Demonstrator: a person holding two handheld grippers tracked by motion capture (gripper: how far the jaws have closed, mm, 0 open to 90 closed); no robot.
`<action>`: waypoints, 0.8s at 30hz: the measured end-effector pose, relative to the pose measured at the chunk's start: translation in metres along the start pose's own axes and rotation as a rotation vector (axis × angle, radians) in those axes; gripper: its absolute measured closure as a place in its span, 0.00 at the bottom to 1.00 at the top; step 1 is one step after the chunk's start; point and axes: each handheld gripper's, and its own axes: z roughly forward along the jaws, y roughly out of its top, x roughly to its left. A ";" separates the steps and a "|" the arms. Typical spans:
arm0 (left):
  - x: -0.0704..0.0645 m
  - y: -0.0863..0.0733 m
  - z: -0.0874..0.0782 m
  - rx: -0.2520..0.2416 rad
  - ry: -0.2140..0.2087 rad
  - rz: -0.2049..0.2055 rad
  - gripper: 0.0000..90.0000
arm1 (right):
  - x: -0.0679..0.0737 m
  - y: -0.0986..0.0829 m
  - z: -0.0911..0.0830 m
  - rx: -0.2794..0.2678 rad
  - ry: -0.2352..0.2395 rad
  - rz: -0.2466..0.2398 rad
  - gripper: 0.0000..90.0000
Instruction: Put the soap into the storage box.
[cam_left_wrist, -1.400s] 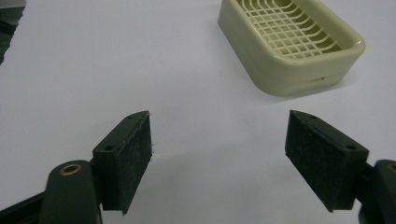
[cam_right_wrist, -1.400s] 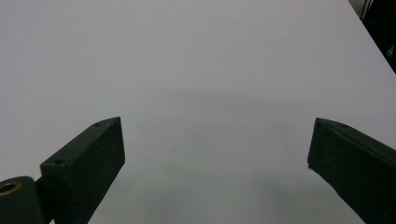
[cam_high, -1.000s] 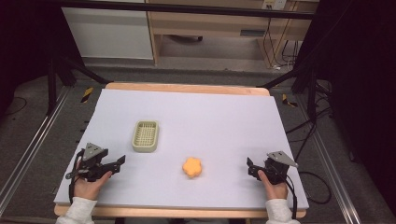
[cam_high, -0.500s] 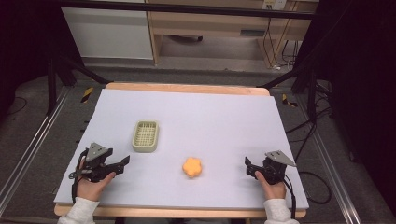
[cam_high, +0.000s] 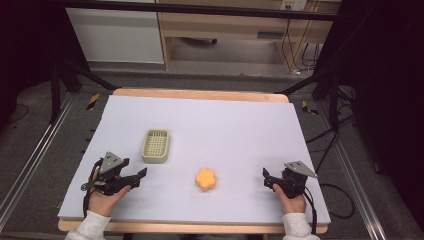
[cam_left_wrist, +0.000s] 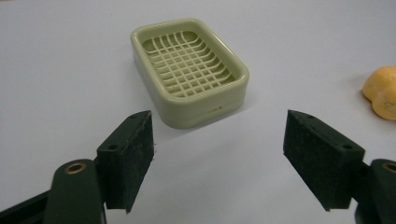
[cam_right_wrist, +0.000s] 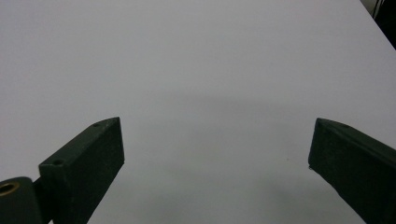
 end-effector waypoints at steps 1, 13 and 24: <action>0.000 0.000 0.000 0.000 0.000 0.000 0.27 | 0.000 0.000 0.000 0.000 0.000 0.000 0.04; -0.016 0.010 0.006 -0.002 -0.035 0.026 0.28 | 0.001 0.000 0.000 0.003 0.000 -0.014 0.04; -0.029 0.028 0.011 -0.005 -0.062 0.088 0.28 | 0.002 0.000 0.000 0.003 0.001 -0.019 0.04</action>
